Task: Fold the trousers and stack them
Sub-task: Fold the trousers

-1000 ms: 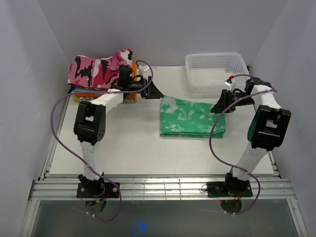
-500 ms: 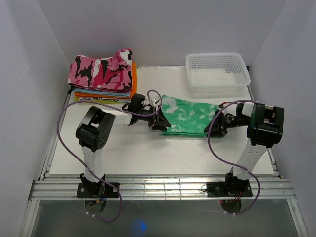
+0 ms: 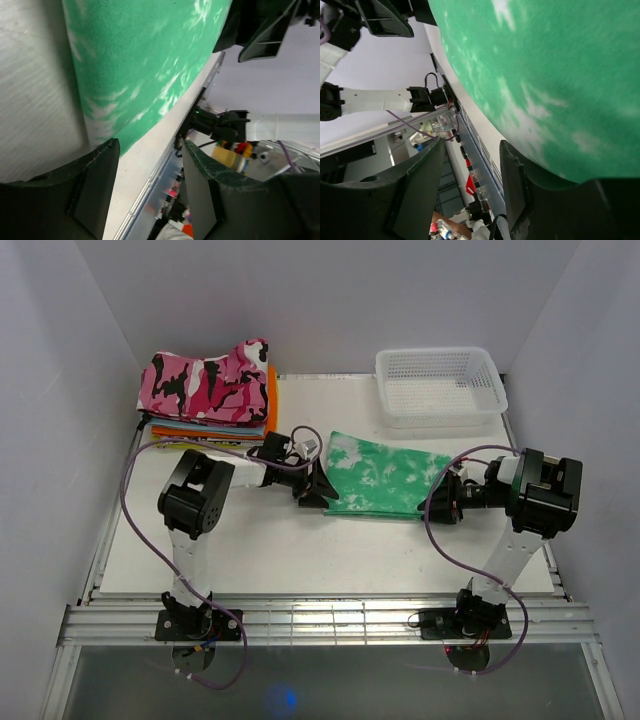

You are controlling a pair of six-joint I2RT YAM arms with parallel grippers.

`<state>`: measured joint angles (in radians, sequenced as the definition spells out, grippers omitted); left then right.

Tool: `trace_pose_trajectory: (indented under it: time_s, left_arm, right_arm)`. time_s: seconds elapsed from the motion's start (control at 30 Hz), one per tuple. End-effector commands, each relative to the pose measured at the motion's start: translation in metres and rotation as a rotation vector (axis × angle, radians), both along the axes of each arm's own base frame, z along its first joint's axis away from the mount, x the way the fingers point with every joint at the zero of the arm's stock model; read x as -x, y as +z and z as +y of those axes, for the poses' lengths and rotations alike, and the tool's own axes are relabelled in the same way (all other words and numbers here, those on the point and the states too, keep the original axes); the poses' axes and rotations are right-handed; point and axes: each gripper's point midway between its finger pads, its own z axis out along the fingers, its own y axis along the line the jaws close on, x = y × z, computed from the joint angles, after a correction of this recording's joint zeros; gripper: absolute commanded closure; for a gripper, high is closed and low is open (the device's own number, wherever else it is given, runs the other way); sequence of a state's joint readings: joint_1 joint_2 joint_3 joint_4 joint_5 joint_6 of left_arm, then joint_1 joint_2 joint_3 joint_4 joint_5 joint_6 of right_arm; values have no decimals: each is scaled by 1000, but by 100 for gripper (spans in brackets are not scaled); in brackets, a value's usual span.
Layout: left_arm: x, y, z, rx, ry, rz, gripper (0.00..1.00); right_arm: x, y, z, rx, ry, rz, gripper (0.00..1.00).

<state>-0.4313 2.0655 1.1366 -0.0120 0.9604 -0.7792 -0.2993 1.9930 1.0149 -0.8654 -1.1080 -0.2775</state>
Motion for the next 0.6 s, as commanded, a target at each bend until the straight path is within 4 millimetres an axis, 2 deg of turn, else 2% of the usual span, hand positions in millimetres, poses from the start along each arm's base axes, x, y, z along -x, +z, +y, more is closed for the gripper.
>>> trace_pose_trajectory:
  time_s: [0.0,0.07,0.1,0.13,0.17,0.2,0.23,0.27,0.3,0.37,0.4,0.43,0.5,0.53,0.57]
  left_arm:
    - [5,32,13,-26,-54,-207,35]
    - [13,56,12,20,-96,-286,34]
    - [16,75,12,51,-113,-344,34]
    - [17,87,11,80,-131,-371,34]
    - [15,97,10,92,-133,-401,34]
    - [7,115,5,112,-135,-457,34]
    - [-1,122,1,117,-130,-497,33]
    - [-11,131,-3,126,-121,-541,33]
    - [-26,147,-11,145,-108,-594,33]
    - [-51,143,-21,147,-75,-588,32]
    - [-68,160,-29,166,-66,-634,32]
    - [-80,146,-35,160,-61,-615,32]
    - [-102,149,-43,164,-32,-648,32]
    - [-113,161,-49,189,-25,-686,31]
    - [-121,145,-53,183,-16,-647,30]
  right_arm:
    - [22,11,-7,102,83,-80,46]
    - [22,28,-9,115,63,-135,46]
    - [18,43,-10,139,59,-208,46]
    - [5,59,-10,132,64,-297,46]
    - [3,71,-10,128,76,-314,46]
    - [-4,77,-12,127,82,-342,46]
    - [-21,91,-15,124,73,-397,46]
    - [-29,94,-17,114,67,-407,46]
    - [-38,99,-18,108,58,-432,45]
    - [-60,106,-22,125,42,-459,41]
    - [-70,100,-24,126,45,-450,40]
    - [-77,101,-24,129,53,-460,39]
    - [-100,105,-28,144,54,-504,38]
    - [-106,105,-25,157,67,-515,37]
    - [-112,103,-25,162,74,-523,37]
